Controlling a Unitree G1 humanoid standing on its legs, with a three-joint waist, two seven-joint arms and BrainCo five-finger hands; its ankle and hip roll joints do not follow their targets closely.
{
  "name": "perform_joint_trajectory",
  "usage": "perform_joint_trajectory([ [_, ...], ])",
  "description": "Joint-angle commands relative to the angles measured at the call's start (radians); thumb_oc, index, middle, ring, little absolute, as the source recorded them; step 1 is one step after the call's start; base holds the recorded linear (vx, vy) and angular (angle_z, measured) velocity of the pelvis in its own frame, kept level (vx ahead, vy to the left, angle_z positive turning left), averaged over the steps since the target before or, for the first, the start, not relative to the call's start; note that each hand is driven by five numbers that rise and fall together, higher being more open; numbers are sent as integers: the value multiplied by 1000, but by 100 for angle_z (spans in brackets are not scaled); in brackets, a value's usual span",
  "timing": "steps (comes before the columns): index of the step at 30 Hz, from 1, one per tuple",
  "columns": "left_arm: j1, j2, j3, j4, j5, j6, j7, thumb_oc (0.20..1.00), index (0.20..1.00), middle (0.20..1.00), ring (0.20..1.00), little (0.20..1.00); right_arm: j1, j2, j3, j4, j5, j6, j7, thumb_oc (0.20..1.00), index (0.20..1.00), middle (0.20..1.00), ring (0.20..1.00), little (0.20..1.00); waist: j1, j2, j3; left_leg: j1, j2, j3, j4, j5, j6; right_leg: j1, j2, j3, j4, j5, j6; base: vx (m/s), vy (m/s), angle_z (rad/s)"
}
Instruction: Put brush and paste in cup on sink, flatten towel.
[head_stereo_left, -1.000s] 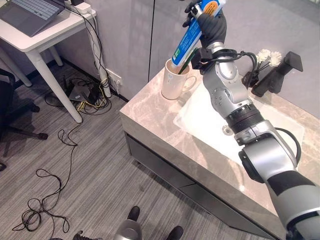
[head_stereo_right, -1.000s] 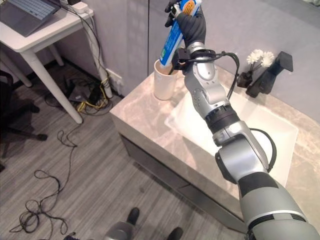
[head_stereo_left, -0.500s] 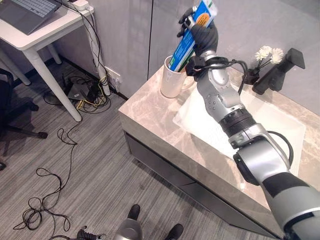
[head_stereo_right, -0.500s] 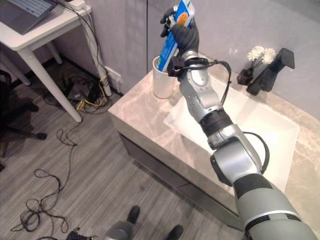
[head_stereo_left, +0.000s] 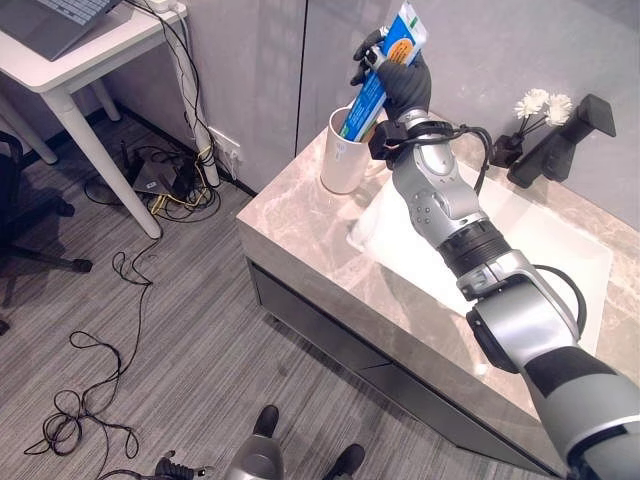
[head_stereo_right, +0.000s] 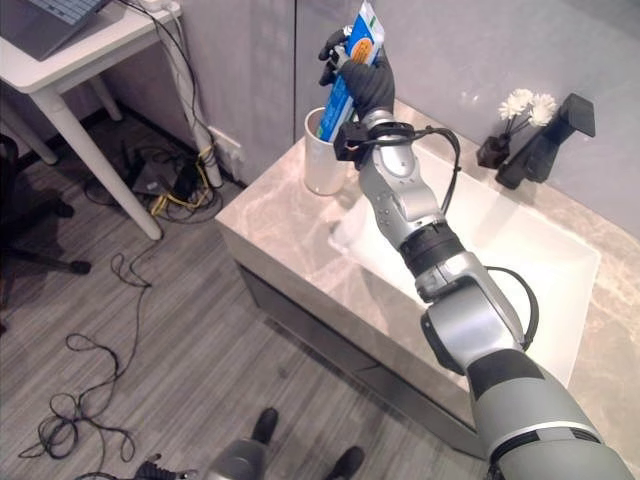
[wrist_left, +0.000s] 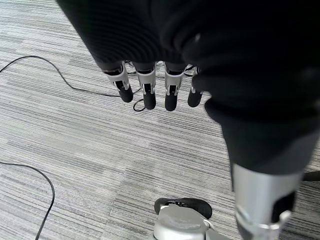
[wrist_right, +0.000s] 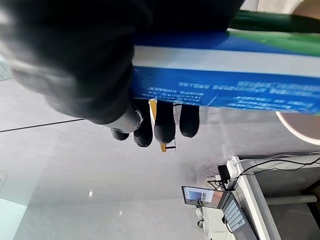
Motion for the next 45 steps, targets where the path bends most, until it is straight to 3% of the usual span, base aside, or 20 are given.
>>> perform_joint_trajectory([
  [1,-14,29,-24,37,-19,-5,8,1000,1000,1000,1000,1000,-59,-45,1,-44,-24,-40,23,1000,1000,1000,1000,1000,27,-29,11,-17,-57,2,-51,59,50,98,-66,38,41,144,71,0,0,0],
  [13,-29,28,-28,40,-23,-1,10,1000,1000,1000,1000,1000,-70,-31,-34,-27,-34,-55,-16,1000,1000,1000,1000,1000,20,-22,0,-10,-57,7,-51,57,49,103,-66,44,41,145,71,0,0,0],
  [21,-39,22,-35,50,-1,3,14,1000,1000,1000,1000,1000,-50,-51,-87,-115,-79,-85,-59,1000,1000,1000,1000,1000,4,-5,-31,25,-48,21,-51,45,46,126,-66,55,52,130,67,0,0,0],
  [26,-41,7,-43,43,19,2,4,1000,1000,1000,1000,1000,-9,-106,-126,-220,-158,-100,-90,1000,1000,1000,1000,1000,-33,9,-67,61,-37,51,-51,36,45,143,-61,79,48,116,63,-4,11,-9],
  [29,-47,-14,-49,14,25,-11,-14,1000,1000,1000,1000,1000,68,-188,-154,-341,-295,-98,-118,1000,1000,1000,1000,1000,-88,31,-90,102,-22,101,-51,18,46,148,-49,136,35,97,56,-17,31,-38],
  [31,-47,-14,-50,14,25,-11,-14,1000,1000,1000,1000,1000,70,-188,-155,-343,-296,-97,-119,1000,1000,1000,1000,1000,-87,30,-93,97,-23,101,-51,21,47,144,-50,136,34,100,55,-25,16,-52],
  [32,-66,-26,-49,-18,33,-22,-21,1000,1000,1000,1000,1000,167,-275,-186,-460,-398,-103,-112,1000,1000,1000,1000,1000,-136,46,-105,115,-12,132,-51,16,45,144,-42,164,23,90,53,-23,13,-42],
  [33,-75,-23,-50,-35,38,-31,-23,1000,1000,1000,1000,1000,220,-319,-196,-483,-446,-94,-107,1000,1000,1000,1000,1000,-152,50,-109,126,-7,142,-51,9,43,146,-38,176,20,83,51,-10,32,-18],
  [34,-152,-18,-38,-25,48,-7,-18,1000,1000,1000,1000,1000,282,-365,-198,-545,-500,-81,-98,1000,1000,1000,1000,1000,-203,54,-122,136,-1,167,-51,6,39,139,-36,197,19,86,54,14,19,-16],
  [35,-154,-18,-40,-24,48,-7,-18,1000,1000,1000,1000,1000,285,-366,-200,-548,-501,-79,-99,1000,1000,1000,1000,1000,-202,53,-123,132,-2,168,-51,9,39,135,-36,198,19,88,53,-6,17,-26],
  [37,-65,-49,-41,-140,71,-52,-25,1000,1000,1000,1000,1000,506,-525,-336,-644,-624,-87,-105,1000,1000,1000,1000,1000,-231,66,-118,139,7,180,-51,2,41,133,-31,214,8,82,54,-35,-17,-57],
  [39,-34,-45,-42,-195,62,-64,-29,1000,1000,1000,1000,1000,605,-555,-418,-653,-634,-84,-126,1000,1000,1000,1000,1000,-237,70,-117,141,9,185,-51,1,42,131,-29,222,8,84,56,-34,-19,-42],
  [41,-1,-36,-38,-263,47,-72,-55,1000,1000,1000,1000,1000,759,-541,-564,-654,-618,-99,-147,1000,1000,1000,1000,1000,-263,87,-110,145,15,199,-51,0,43,120,-23,241,9,84,57,-34,-14,-36],
  [42,17,-24,-34,-315,29,-79,-82,1000,1000,1000,1000,1000,867,-527,-676,-545,-602,-94,-184,1000,1000,1000,1000,1000,-286,102,-105,154,20,210,-51,-7,44,118,-20,257,9,80,59,-16,-26,-37],
  [45,32,-4,-27,-386,13,-76,-97,1000,1000,1000,1000,1000,993,-455,-805,-435,-535,-96,-222,1000,1000,1000,1000,1000,-310,113,-104,161,26,222,-51,-11,43,114,-17,275,8,78,58,20,-34,-31],
])
